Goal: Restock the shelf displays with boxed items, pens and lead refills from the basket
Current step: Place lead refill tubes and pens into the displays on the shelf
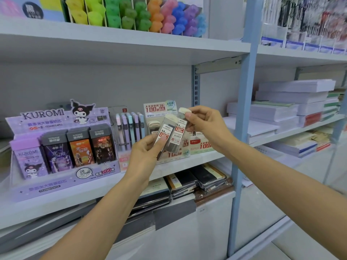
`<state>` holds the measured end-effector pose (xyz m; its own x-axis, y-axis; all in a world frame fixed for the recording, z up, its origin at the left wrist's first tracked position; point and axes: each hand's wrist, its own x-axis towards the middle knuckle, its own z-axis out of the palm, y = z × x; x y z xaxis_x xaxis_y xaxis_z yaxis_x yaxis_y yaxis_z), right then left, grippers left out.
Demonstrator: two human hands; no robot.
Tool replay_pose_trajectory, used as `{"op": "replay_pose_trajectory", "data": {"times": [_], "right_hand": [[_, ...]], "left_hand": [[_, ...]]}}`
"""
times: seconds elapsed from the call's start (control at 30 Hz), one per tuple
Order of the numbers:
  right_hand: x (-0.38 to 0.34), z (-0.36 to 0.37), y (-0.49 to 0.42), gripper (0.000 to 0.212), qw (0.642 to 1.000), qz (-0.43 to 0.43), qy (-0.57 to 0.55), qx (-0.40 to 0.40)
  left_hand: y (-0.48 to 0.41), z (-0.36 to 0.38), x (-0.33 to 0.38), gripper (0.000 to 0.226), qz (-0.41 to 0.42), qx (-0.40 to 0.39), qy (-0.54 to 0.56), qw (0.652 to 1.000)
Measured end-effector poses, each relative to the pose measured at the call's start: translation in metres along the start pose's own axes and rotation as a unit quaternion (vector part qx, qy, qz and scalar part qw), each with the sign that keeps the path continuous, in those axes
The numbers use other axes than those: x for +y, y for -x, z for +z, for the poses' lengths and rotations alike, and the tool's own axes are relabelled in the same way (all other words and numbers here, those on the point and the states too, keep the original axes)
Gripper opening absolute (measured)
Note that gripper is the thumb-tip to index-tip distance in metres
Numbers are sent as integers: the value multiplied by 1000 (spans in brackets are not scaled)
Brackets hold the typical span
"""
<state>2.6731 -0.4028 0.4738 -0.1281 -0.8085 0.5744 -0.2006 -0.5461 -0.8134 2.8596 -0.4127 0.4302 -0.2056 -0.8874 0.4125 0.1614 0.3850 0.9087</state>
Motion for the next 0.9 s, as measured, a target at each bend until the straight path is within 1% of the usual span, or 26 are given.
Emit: {"op": "replay_pose_trajectory", "data": {"times": [0.1,0.23,0.33,0.4,0.5,0.53,0.57,0.6,0.63,0.7,0.73,0.77,0.83,0.87,0.9], "right_hand": [[-5,6,1,10,1000,3,26,-6],[-9,14,2,10,999,2,-2,-33],[-11,22,7,17,997,1,-38,-63],[-12,29,11,21,995,1,-48,-92],[-11,34,12,28,995,-18,-17,-98],[-12,33,11,27,995,-18,-10,-94],[-12,30,8,26,996,-15,-9,-87],[-13,26,5,24,997,-11,-10,-72],[-14,20,0,24,999,-7,-9,-49],[-13,8,-12,23,1000,-9,14,9],[-11,3,-18,23,999,-15,37,35],[-9,-1,-25,23,996,-22,63,53],[-3,-4,-38,23,993,-32,93,62],[0,-3,-44,23,993,-37,101,58],[3,-1,-50,22,991,-44,113,52]], "left_hand": [[3,-4,3,14,-26,0,43,999],[5,-9,6,16,-53,2,62,997],[6,-11,9,15,-72,27,86,993],[8,-8,9,13,-64,39,83,994],[12,-4,10,19,-36,41,32,998],[12,-4,10,21,-16,36,-13,999],[11,-7,10,22,18,36,-81,996],[10,-12,9,20,68,44,-168,982],[8,-18,8,19,127,59,-262,955],[5,-30,6,26,234,67,-422,873],[3,-33,3,34,261,48,-483,834],[2,-36,0,43,269,18,-539,798],[-2,-38,-8,57,261,-38,-635,726],[-4,-37,-12,61,255,-56,-666,698],[-5,-37,-15,63,253,-64,-683,682]]}}
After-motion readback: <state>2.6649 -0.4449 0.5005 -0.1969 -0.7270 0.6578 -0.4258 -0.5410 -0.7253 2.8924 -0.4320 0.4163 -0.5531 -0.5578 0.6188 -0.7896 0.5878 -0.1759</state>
